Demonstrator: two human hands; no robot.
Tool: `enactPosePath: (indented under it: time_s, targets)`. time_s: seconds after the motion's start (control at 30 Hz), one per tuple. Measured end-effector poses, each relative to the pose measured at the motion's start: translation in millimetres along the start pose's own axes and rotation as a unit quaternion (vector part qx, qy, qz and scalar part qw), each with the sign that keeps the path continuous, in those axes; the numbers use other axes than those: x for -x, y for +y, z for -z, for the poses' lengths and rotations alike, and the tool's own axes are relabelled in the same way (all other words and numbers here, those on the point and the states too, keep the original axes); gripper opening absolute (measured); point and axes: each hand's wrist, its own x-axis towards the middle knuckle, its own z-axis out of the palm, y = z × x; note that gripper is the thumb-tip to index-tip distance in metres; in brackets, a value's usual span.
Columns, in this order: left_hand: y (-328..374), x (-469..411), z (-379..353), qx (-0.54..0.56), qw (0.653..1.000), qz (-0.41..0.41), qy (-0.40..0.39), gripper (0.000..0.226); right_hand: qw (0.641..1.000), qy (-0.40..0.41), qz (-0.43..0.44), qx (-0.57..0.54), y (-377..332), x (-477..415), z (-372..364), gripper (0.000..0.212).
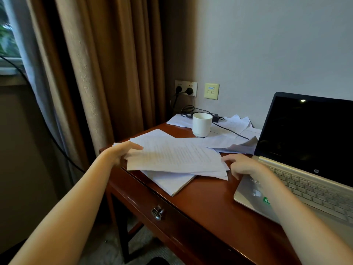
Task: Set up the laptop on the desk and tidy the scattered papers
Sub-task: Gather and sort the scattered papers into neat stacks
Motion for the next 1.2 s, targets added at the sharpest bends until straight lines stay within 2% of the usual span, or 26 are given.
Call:
enactPosePath:
  time_s: [0.07, 0.1, 0.17, 0.2, 0.27, 0.43, 0.63, 0.77, 0.83, 0.93, 1.0, 1.1, 1.2]
  targets:
    - [-3.5, -0.9, -7.7, -0.102, 0.994, -0.016, 0.035, 0.039, 0.994, -0.003, -0.009, -0.107, -0.3, -4.6, 6.7, 0.071]
    - [-4.4, -2.0, -10.8, -0.139, 0.989, -0.028, 0.038, 0.04, 0.98, 0.004, -0.026, -0.199, -0.1, -5.4, 7.6, 0.063]
    - [-4.3, -3.2, -11.9, -0.147, 0.988, -0.046, 0.021, 0.039, 0.939, 0.026, -0.049, -0.341, -0.9, -2.6, 5.1, 0.038]
    - [-3.6, -2.7, -10.3, -0.136, 0.989, -0.055, 0.018, 0.038, 0.929, 0.034, -0.051, -0.366, -0.9, -1.5, 2.8, 0.03]
    - [-0.7, 0.4, -5.7, -0.128, 0.988, -0.084, 0.032, 0.039, 0.916, 0.03, -0.047, -0.397, -1.3, -1.0, -2.9, 0.031]
    - [5.2, 6.0, 10.5, -0.057, 0.986, -0.146, 0.049, 0.035, 0.905, 0.032, -0.045, -0.422, -8.3, -6.7, -8.4, 0.021]
    - [7.0, 16.8, 37.4, -0.042, 0.987, -0.151, 0.044, 0.023, 0.89, -0.033, -0.029, -0.454, -21.3, -9.6, -14.5, 0.009]
    - [0.4, 22.6, 43.8, -0.015, 0.988, -0.149, 0.044, 0.021, 0.882, -0.05, 0.005, -0.468, -38.2, -11.1, -22.1, 0.024]
    - [-4.4, 24.0, 43.9, -0.014, 0.985, -0.156, 0.068, 0.02, 0.892, -0.032, 0.028, -0.45, -47.9, -10.1, -24.8, 0.023]
    - [-11.1, 24.8, 46.2, 0.003, 0.979, -0.171, 0.11, 0.022, 0.906, 0.007, 0.072, -0.417, -61.7, -13.0, -29.8, 0.039]
    - [-14.4, 25.6, 48.0, 0.026, 0.975, -0.181, 0.124, 0.026, 0.906, 0.044, 0.094, -0.41, -69.2, -15.7, -33.2, 0.041]
    - [-14.3, 26.5, 49.8, 0.019, 0.962, -0.231, 0.143, 0.032, 0.893, 0.118, 0.116, -0.419, -75.0, -17.3, -32.8, 0.033]
    - [-5.7, 30.6, 45.5, 0.068, 0.947, -0.287, 0.125, 0.033, 0.863, 0.186, 0.161, -0.442, -80.7, -13.4, -24.9, 0.03]
